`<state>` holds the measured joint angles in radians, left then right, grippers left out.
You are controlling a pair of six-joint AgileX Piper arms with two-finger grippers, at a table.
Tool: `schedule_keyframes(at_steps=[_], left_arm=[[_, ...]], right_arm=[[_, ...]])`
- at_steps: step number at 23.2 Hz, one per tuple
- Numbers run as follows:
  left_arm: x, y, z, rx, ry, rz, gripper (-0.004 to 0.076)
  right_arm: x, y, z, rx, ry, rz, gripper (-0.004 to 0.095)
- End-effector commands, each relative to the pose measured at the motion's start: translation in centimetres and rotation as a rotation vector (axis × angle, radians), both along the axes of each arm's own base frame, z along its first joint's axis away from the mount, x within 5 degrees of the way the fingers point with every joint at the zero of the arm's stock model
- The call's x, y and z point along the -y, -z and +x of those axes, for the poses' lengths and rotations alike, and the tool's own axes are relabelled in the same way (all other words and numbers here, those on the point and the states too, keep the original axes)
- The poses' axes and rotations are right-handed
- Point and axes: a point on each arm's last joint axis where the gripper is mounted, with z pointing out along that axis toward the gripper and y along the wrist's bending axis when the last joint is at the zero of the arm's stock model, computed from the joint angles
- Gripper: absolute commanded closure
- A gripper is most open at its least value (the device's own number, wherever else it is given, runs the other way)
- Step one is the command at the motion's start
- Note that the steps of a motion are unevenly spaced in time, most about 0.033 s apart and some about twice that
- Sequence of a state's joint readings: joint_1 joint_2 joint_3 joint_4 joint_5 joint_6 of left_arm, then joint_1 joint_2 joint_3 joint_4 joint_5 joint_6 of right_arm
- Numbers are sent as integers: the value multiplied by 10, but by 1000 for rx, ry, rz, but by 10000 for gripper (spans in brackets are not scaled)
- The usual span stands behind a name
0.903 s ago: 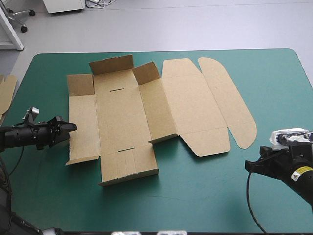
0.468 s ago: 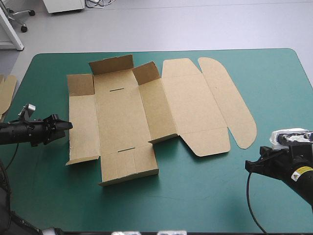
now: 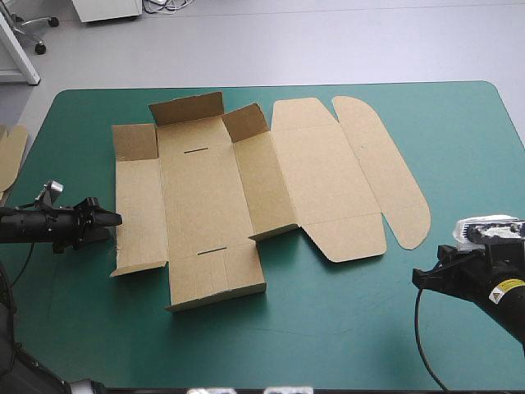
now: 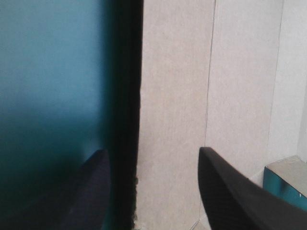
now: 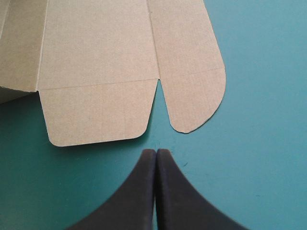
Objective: Fold the box
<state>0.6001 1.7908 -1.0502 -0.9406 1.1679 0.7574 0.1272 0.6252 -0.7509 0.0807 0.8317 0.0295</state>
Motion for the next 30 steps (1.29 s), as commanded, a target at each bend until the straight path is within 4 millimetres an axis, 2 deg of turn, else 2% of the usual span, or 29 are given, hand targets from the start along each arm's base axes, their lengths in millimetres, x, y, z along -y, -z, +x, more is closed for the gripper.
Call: schedule_keyframes(at_steps=[1, 4, 13, 23, 30], left_arm=[[3, -24, 2, 76, -1, -43, 329], [5, -26, 4, 94, -1, -66, 329], [16, -12, 11, 60, 57, -97, 329], [54, -12, 21, 67, 194, -98, 329], [57, -14, 24, 82, 180, -121, 329]], right_arm=[[1, -14, 3, 85, 7, 1, 942], [1, -15, 4, 91, 8, 2, 942], [1, -15, 4, 91, 8, 2, 942], [1, -15, 4, 91, 8, 2, 941], [1, -14, 3, 85, 7, 1, 942]])
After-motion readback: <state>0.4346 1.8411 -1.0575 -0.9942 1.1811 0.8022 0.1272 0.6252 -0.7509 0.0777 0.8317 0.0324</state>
